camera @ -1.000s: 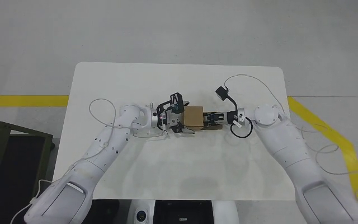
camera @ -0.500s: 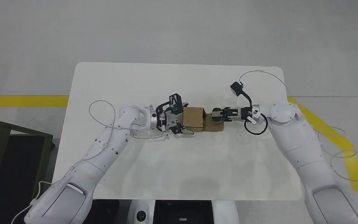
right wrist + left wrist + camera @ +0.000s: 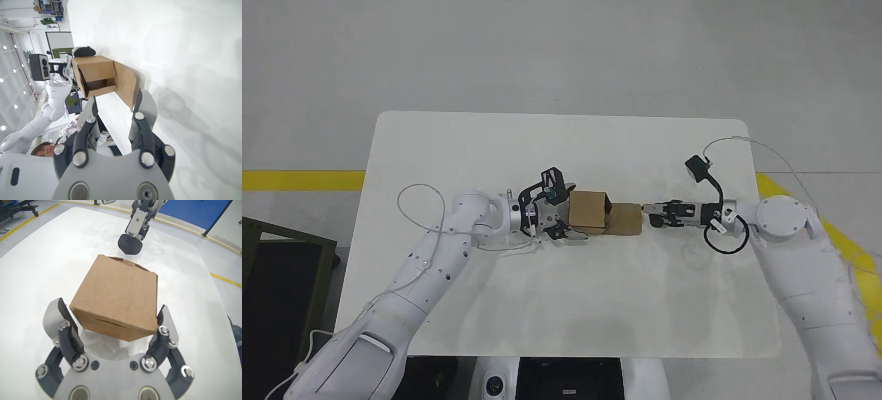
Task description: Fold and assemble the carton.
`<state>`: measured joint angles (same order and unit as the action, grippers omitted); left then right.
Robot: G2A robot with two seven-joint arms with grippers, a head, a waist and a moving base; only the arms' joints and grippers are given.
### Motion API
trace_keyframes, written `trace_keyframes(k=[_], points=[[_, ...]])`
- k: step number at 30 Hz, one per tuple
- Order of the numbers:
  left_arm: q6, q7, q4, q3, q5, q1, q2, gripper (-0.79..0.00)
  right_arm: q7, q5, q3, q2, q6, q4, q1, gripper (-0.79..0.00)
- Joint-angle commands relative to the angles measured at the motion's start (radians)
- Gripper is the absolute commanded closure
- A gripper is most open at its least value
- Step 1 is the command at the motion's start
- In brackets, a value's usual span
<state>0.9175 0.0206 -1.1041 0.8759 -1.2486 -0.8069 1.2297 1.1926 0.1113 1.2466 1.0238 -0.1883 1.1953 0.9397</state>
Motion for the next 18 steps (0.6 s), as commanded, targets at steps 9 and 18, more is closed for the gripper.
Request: trace_keyframes(k=[9, 18], points=[[0.001, -0.015, -0.011, 0.004, 0.011, -0.006, 0.000, -0.785, -0.028, 0.018, -0.041, 0.008, -0.007, -0.023, 0.004, -0.372], [0.007, -0.018, -0.014, 0.003, 0.010, -0.004, 0.001, -0.785, -0.018, 0.054, -0.114, 0.028, -0.021, -0.049, -0.031, -0.379]])
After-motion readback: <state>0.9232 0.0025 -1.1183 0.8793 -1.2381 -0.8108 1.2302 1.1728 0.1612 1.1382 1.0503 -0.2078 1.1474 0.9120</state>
